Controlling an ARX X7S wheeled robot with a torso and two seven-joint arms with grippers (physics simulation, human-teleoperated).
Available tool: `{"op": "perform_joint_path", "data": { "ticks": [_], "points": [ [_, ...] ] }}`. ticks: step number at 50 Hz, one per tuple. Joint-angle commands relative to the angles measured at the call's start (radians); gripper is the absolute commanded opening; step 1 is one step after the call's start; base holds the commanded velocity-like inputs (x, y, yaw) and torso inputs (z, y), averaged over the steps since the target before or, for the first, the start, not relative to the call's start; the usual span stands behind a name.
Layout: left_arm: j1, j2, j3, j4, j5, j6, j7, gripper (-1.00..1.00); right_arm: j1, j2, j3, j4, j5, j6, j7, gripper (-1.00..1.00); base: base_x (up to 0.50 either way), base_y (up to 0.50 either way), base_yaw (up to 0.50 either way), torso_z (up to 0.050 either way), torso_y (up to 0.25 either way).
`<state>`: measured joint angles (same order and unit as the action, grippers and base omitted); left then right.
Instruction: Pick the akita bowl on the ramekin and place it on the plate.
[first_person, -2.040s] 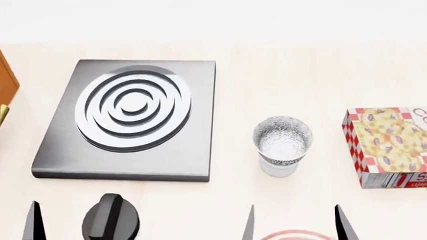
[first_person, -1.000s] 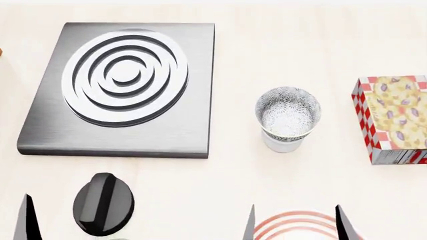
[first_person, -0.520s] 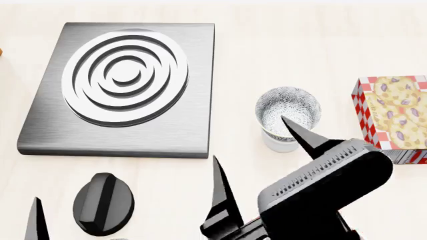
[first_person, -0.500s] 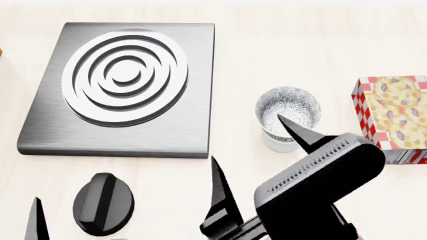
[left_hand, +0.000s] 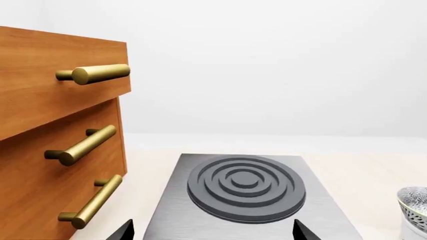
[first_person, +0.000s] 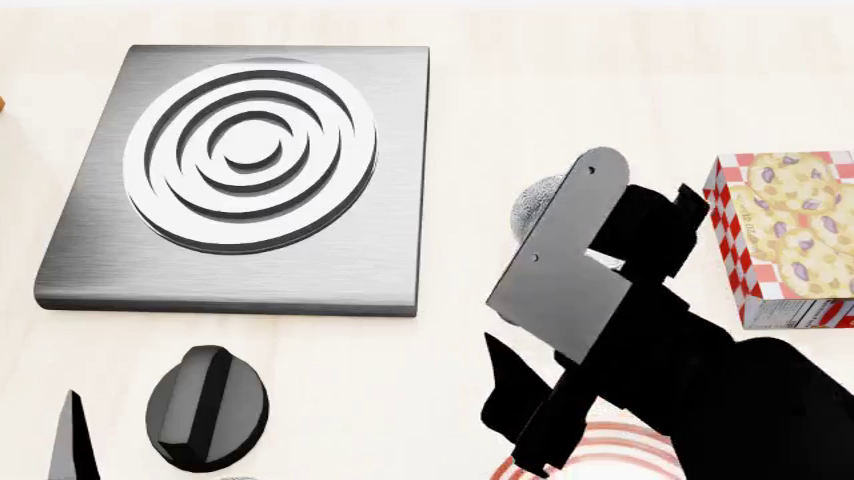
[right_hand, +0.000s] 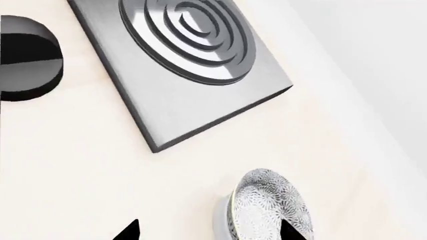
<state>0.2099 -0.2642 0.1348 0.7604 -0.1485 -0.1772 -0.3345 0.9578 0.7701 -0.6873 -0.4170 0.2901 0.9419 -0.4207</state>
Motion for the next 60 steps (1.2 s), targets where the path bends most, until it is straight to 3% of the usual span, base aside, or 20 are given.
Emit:
{"op": "perform_joint_path", "data": {
  "ticks": [1,60],
  "points": [
    [-0.005,-0.007,0.008,-0.007,0.002,0.003,-0.012,1.0,0.102,0.013,-0.11,0.159,-0.061,-0.037,-0.092,1.0,0.0,0.0,0.0,0.0,0.0],
    [-0.015,-0.04,0.025,-0.021,-0.012,0.012,-0.06,1.0,0.208,-0.112,-0.296,0.515,-0.229,-0.247,-0.149,1.0,0.0,0.0,0.0,0.0,0.0]
  ]
}}
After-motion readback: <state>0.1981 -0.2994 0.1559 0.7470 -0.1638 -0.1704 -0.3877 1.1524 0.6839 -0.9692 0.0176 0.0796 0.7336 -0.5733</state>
